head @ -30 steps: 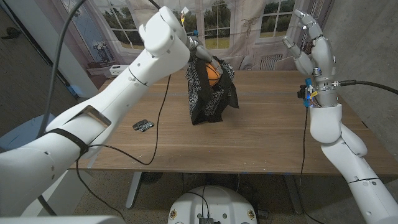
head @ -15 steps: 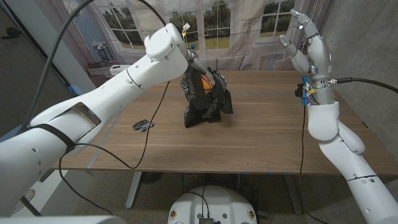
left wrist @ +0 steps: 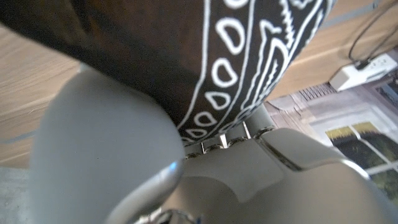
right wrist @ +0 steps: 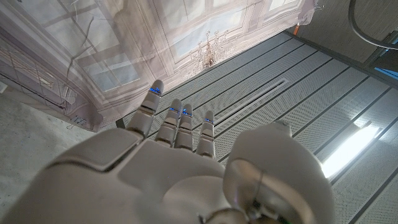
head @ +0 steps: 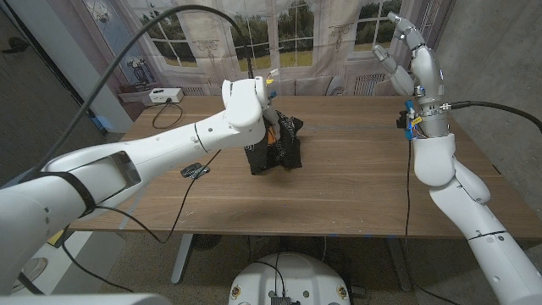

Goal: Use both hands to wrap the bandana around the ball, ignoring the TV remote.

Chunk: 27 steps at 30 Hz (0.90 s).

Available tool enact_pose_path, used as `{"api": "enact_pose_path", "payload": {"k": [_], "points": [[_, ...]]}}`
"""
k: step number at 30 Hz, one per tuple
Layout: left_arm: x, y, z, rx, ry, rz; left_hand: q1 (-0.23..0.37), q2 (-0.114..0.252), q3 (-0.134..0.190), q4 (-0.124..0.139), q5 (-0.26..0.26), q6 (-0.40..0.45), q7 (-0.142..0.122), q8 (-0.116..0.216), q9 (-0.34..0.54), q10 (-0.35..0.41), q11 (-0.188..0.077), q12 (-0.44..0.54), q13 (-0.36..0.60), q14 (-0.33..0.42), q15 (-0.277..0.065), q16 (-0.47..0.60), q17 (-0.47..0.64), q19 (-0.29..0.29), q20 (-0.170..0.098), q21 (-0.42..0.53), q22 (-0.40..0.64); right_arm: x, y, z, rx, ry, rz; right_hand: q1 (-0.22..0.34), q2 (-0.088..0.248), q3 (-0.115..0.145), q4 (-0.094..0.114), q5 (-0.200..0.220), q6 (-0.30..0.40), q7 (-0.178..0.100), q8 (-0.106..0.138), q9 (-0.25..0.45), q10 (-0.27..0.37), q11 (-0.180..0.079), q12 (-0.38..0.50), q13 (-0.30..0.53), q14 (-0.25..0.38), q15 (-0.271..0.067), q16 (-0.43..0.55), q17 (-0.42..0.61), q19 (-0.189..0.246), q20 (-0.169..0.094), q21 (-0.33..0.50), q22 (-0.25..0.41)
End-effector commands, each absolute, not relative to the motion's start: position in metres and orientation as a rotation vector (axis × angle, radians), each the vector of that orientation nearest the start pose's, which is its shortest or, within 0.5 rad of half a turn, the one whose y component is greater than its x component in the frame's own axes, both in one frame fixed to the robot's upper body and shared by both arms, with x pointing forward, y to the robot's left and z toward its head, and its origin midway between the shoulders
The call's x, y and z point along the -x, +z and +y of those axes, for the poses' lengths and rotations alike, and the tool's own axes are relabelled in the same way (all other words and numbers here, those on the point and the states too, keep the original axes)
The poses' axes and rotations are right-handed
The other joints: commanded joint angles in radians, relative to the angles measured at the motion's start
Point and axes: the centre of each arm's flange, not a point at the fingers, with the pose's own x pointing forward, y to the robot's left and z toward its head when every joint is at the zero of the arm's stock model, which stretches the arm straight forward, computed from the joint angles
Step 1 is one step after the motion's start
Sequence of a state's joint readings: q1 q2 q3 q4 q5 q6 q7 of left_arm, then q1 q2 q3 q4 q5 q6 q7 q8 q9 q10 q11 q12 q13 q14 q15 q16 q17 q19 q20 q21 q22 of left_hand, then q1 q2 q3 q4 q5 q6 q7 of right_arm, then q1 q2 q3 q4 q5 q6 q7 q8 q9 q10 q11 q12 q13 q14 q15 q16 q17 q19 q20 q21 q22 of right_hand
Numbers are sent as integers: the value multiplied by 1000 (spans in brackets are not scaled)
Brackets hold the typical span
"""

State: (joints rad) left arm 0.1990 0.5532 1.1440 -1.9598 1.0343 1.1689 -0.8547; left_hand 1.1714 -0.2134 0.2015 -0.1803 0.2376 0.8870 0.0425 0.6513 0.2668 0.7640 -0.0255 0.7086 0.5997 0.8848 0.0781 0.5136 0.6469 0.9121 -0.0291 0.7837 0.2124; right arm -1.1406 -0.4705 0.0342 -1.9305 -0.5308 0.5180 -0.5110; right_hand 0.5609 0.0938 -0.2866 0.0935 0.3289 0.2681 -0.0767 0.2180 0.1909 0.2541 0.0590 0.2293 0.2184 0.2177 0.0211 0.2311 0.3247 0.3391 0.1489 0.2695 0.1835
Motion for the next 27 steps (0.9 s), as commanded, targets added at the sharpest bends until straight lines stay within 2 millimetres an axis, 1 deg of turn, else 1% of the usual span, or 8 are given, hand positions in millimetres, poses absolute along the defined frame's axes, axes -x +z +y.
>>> {"api": "enact_pose_path", "payload": {"k": [1,5,10,17,18,22,27], "points": [[-543,141,108,-1723,775,-498,302,302,120,21,-3,68,1,4,24,24,-20,-3,3,201,-285,-3,4,87,-188,52,1,-439,96,-278,743,-383,-1448,-2,-2,-4,-2,8,10,-2,-3,2,9,-3,-1,1,7,1,4,0,8,4,-4,3],[-554,136,113,-1722,817,-550,302,301,122,21,-5,71,0,1,20,28,-20,-6,1,200,-287,-5,7,86,-188,57,0,-439,95,-278,747,-386,-1443,-3,-2,-4,-3,8,9,0,-4,2,9,-1,-1,1,4,0,3,-1,7,4,-5,3],[-570,123,114,-1770,816,-558,301,300,124,21,-6,74,-3,-1,17,30,-20,-9,2,201,-286,-8,9,85,-187,64,-2,-439,93,-279,743,-393,-1441,-3,-1,-4,-3,9,11,-1,-4,2,12,-2,-1,1,6,-1,4,-2,8,4,-5,3],[-596,95,113,-1803,742,-541,298,298,127,22,-9,77,-5,-4,13,30,-27,-13,5,200,-290,-16,12,81,-186,72,-5,-438,94,-278,749,-393,-1443,-4,-1,-4,-3,9,14,0,-3,2,12,-1,-2,1,7,-1,4,-3,8,4,-7,3],[-602,88,112,-1804,715,-539,298,297,127,22,-10,76,-4,-4,14,31,-28,-14,5,199,-288,-17,12,80,-186,73,-5,-438,95,-278,752,-394,-1441,-4,-1,-4,-2,9,14,0,-4,2,12,-2,-2,1,8,-1,4,-3,8,4,-7,3],[-606,81,112,-1767,689,-548,296,297,129,22,-12,73,-5,-5,17,31,-25,-16,5,199,-289,-21,13,76,-186,76,-7,-438,96,-277,753,-393,-1435,-4,0,-3,-2,10,15,-1,-4,2,14,-3,-2,1,15,-1,7,-4,9,3,-8,4],[-605,74,109,-1788,752,-594,294,297,131,23,-15,70,-4,-5,20,28,-25,-20,6,197,-285,-27,15,69,-185,80,-9,-437,95,-277,753,-391,-1432,-5,2,-2,-2,11,16,-1,-5,2,17,1,-1,1,13,-2,6,-5,9,2,-9,4]]}}
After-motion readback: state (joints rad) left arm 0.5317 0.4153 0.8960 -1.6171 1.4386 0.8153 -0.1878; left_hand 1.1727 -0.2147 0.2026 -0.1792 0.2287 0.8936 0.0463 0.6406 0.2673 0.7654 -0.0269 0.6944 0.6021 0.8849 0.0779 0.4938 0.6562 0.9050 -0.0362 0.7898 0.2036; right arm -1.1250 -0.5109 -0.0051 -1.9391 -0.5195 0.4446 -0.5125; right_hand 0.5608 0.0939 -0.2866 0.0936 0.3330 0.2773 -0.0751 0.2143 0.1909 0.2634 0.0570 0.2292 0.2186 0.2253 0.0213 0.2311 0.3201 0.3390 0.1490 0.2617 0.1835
